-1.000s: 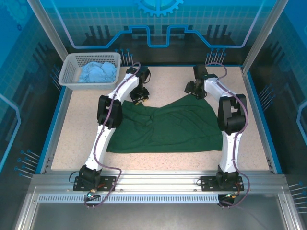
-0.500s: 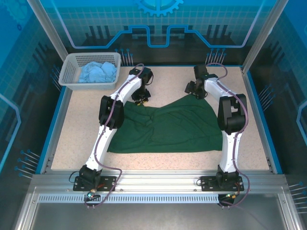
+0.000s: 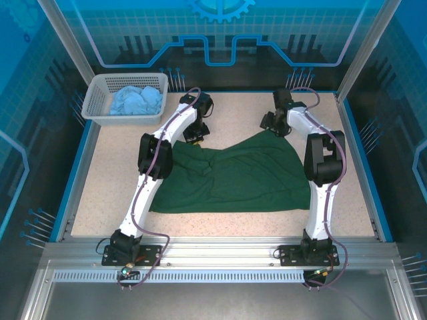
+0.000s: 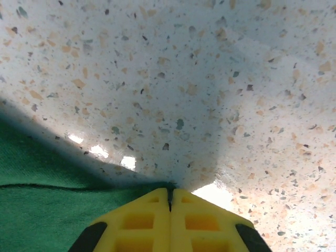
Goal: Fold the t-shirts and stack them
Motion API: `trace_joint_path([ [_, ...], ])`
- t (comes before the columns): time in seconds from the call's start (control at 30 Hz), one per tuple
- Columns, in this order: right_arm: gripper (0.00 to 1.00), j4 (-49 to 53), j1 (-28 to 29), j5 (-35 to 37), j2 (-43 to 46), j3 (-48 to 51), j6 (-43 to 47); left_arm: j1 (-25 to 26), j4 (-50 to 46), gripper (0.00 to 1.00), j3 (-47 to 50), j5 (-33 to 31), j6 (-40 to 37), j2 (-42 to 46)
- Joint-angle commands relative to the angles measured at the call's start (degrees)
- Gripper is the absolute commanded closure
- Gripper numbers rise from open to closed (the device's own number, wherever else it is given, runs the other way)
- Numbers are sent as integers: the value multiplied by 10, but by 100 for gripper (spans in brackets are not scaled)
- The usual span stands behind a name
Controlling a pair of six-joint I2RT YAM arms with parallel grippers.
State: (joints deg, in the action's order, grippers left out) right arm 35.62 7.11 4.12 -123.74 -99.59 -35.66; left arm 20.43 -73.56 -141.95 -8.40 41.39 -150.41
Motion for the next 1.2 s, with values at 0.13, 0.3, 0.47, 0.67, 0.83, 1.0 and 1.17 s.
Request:
trace_joint_path([
  [0.13,40,65,-30,41,-68,-101,-20,14,25,100,18,-10,-14,60],
  [0.3,41,76,-40,50,-129,-175,2,23,47,100,59,-7,-14,106],
  [0.47,47,107,-41,33,-202,-279,59,30,59,100,92,-5,-17,138],
  [0.67,53,103,-30,15,-220,-294,84,31,69,100,124,-10,-20,162],
  [0.83,58,92,-27,14,-200,-261,81,31,66,100,129,-12,-27,168],
  [1.0,63,96,-26,13,-181,-225,76,31,68,100,146,-19,-32,182],
  [1.17,69,82,-24,9,-169,-195,70,31,70,100,154,-15,-32,189],
])
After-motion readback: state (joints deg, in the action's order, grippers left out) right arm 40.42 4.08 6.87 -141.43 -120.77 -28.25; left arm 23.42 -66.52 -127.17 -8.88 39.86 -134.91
